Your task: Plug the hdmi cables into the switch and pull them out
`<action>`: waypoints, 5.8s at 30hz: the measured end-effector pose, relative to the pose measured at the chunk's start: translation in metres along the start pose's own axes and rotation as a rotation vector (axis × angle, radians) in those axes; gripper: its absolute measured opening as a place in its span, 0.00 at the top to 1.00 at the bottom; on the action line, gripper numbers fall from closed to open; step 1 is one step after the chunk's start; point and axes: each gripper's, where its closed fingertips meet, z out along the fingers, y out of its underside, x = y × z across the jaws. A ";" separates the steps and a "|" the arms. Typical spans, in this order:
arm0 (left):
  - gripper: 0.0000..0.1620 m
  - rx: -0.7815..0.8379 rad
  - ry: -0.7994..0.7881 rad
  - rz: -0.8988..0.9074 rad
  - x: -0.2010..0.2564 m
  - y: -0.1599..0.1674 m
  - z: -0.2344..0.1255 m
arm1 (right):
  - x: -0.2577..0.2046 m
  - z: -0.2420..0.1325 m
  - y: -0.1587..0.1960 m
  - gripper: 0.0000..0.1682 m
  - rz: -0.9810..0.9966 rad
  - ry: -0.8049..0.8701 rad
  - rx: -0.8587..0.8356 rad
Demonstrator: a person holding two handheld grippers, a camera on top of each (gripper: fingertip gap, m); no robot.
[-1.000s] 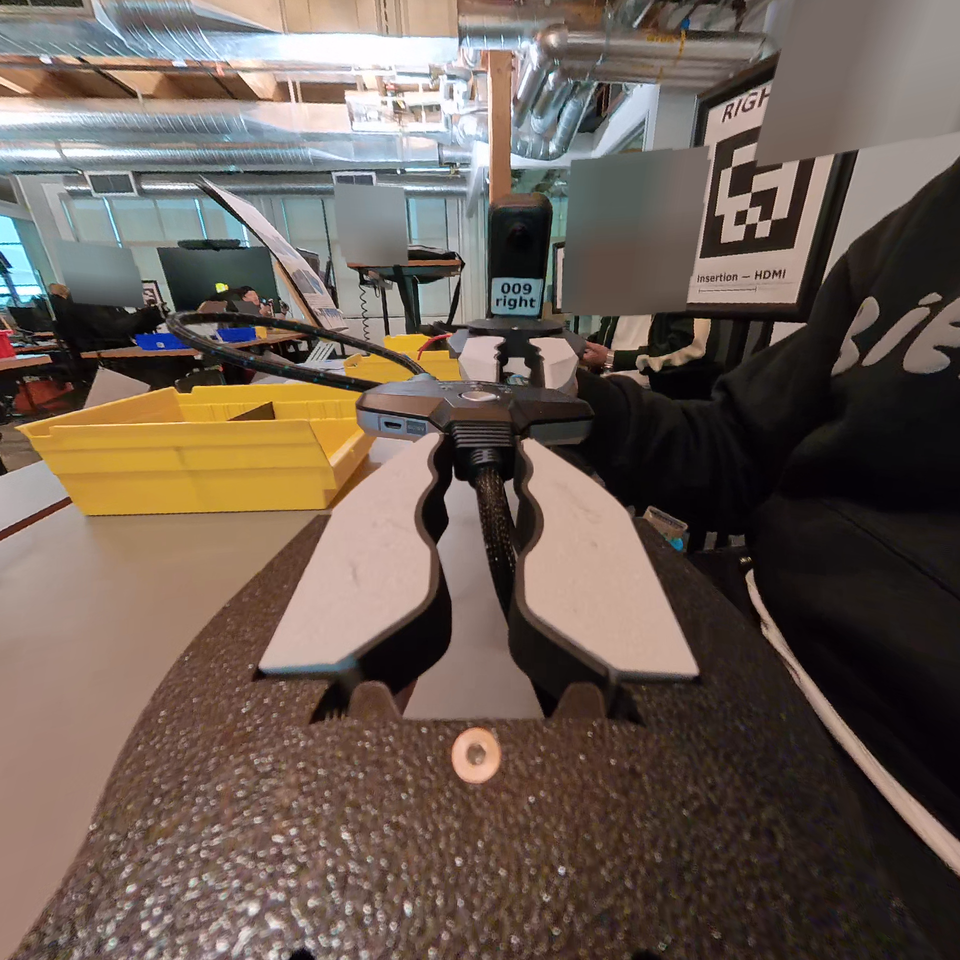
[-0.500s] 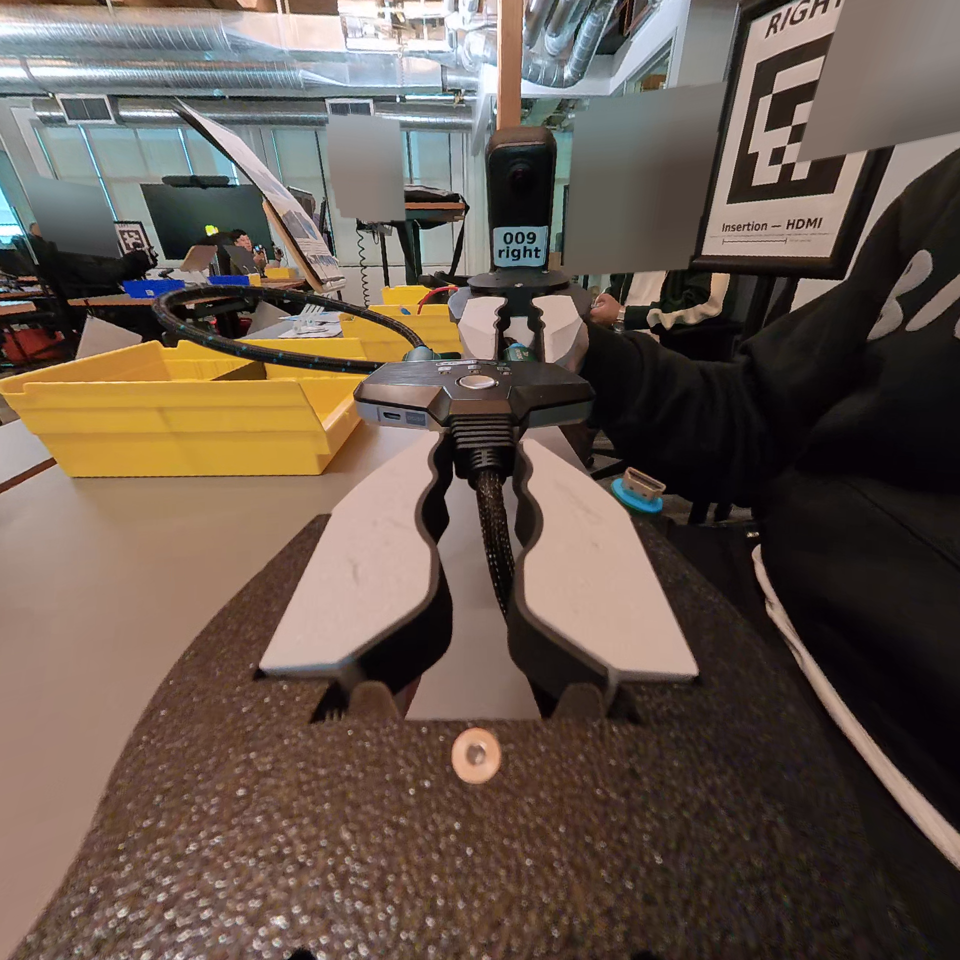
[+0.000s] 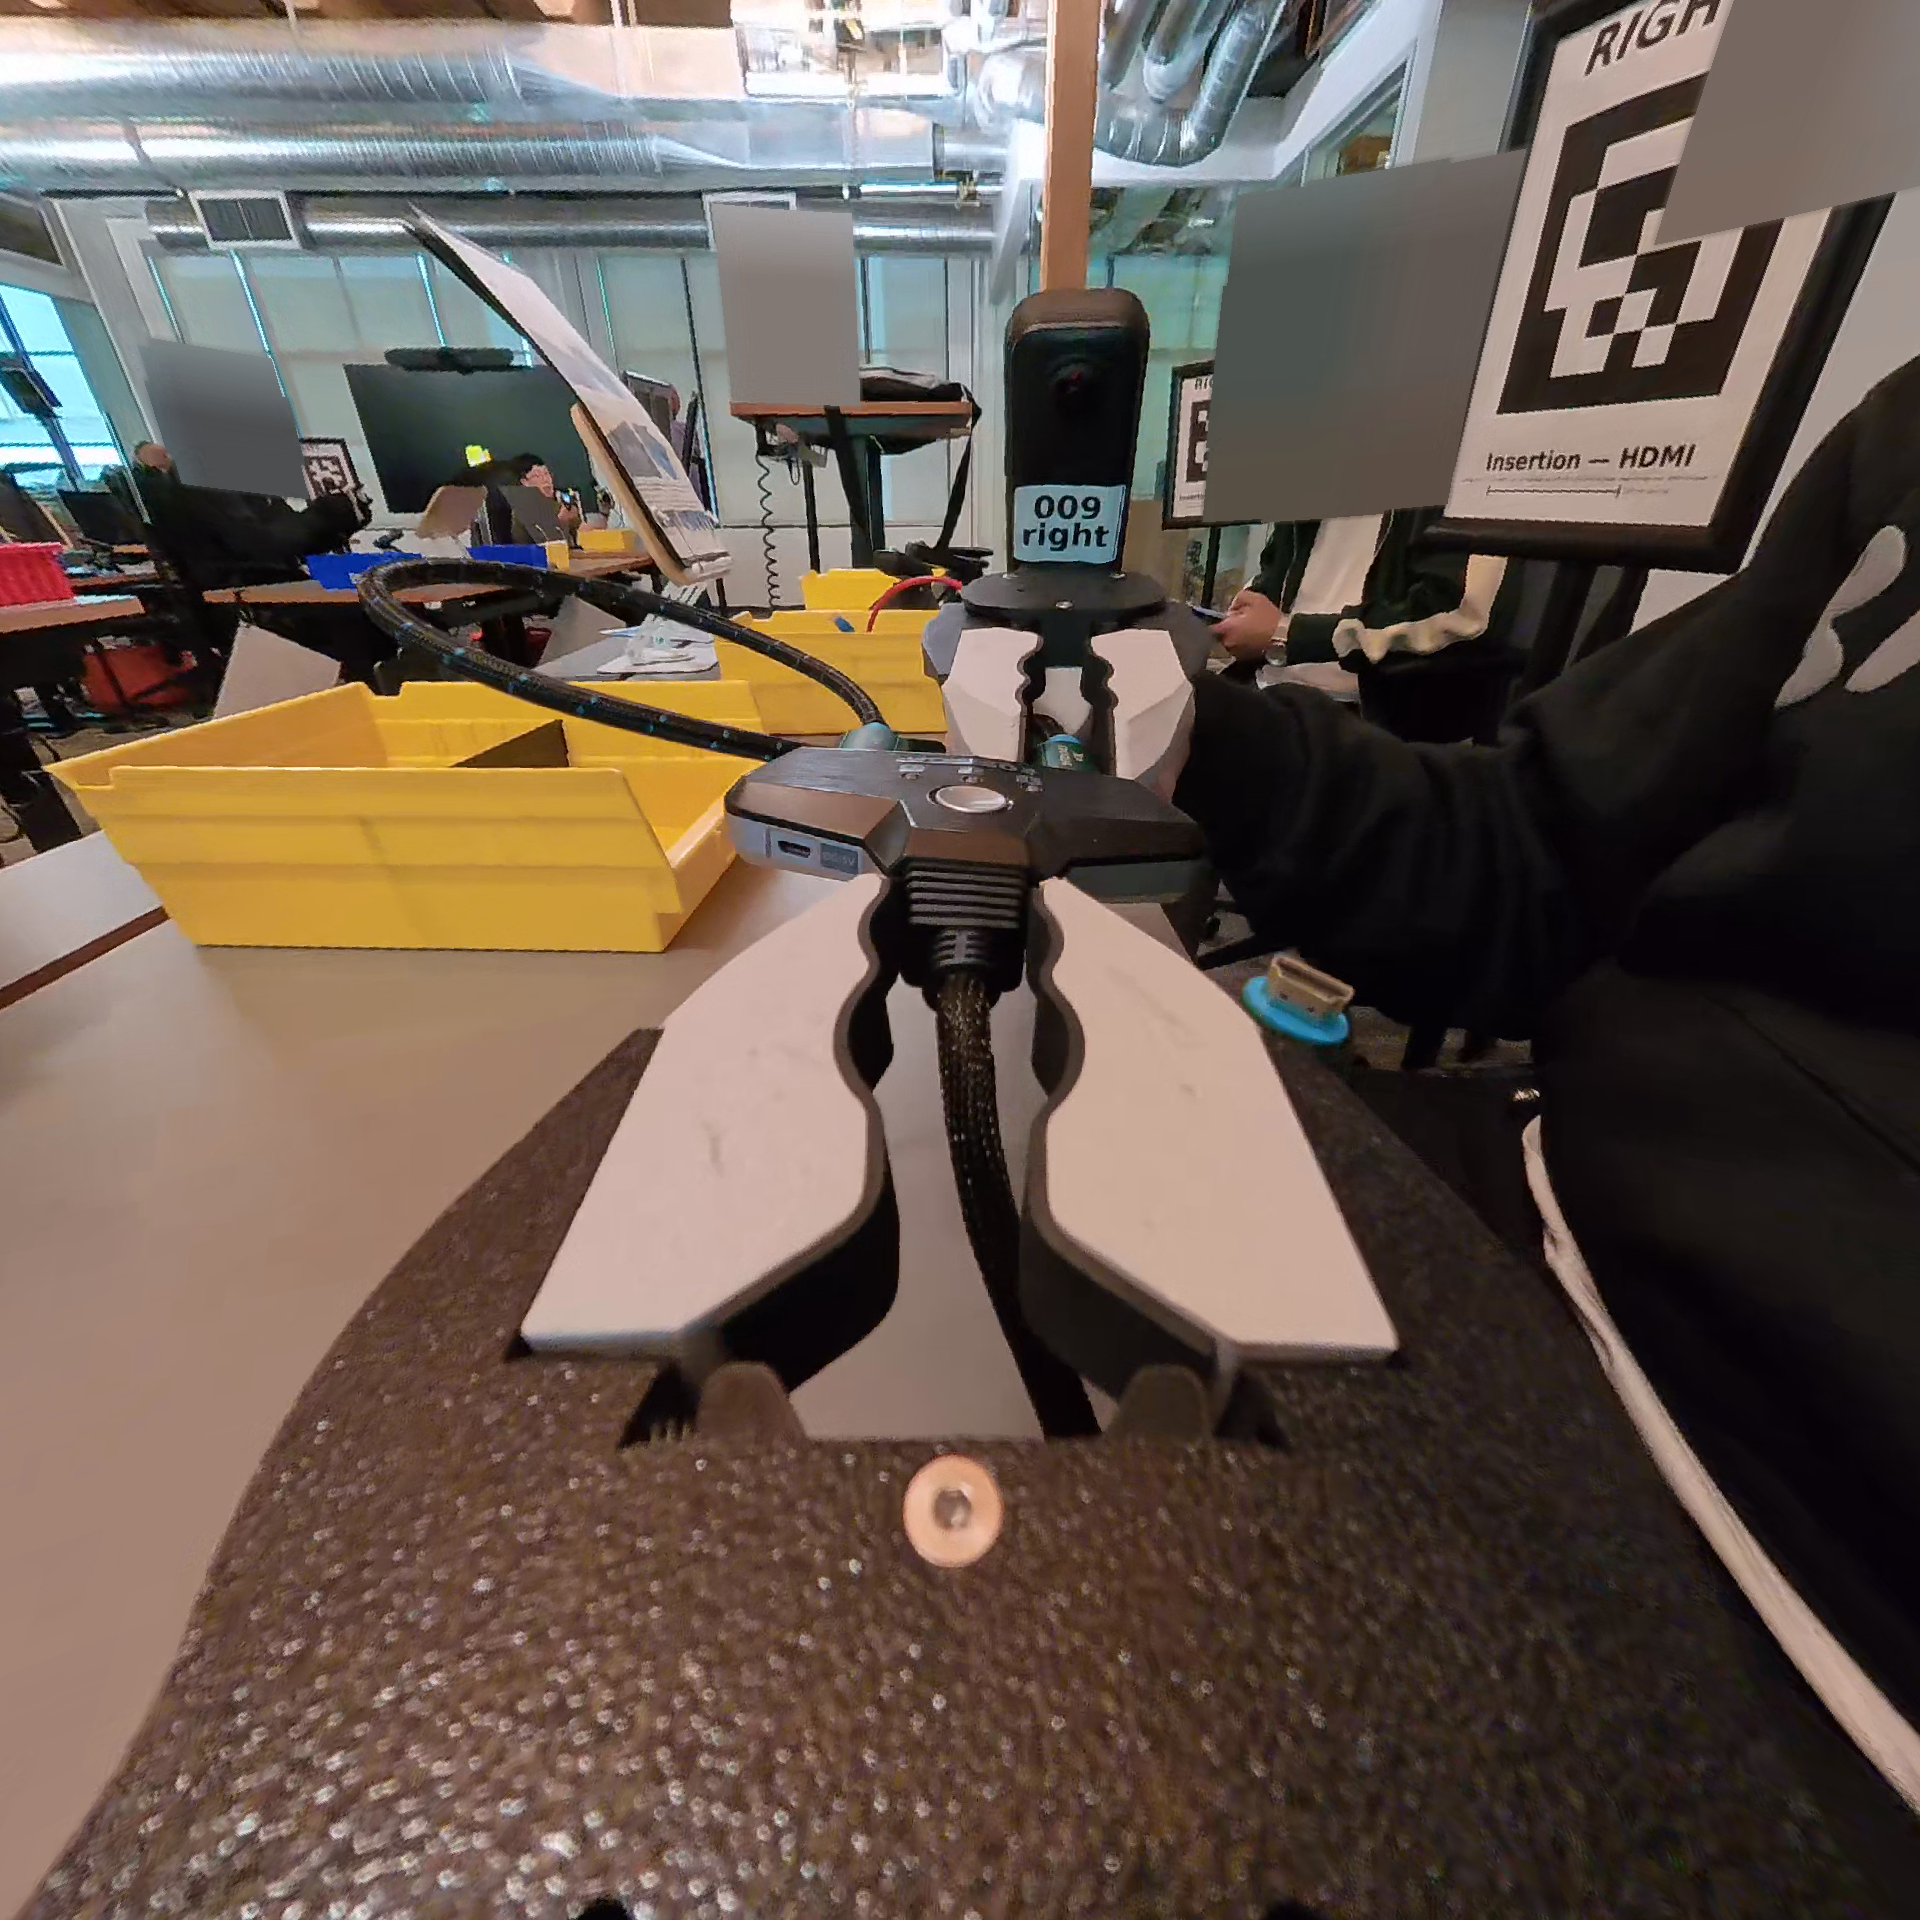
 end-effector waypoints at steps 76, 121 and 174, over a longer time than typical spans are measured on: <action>0.86 -0.074 -0.236 -0.002 0.011 0.019 0.037 | 0.007 -0.031 0.004 0.94 -0.018 -0.229 0.145; 0.86 -0.003 -0.235 0.066 0.023 0.008 0.028 | -0.005 -0.031 0.011 0.86 -0.065 -0.230 0.015; 0.86 -0.017 -0.298 0.073 0.030 0.008 0.013 | -0.014 -0.014 -0.006 0.87 -0.002 -0.339 -0.042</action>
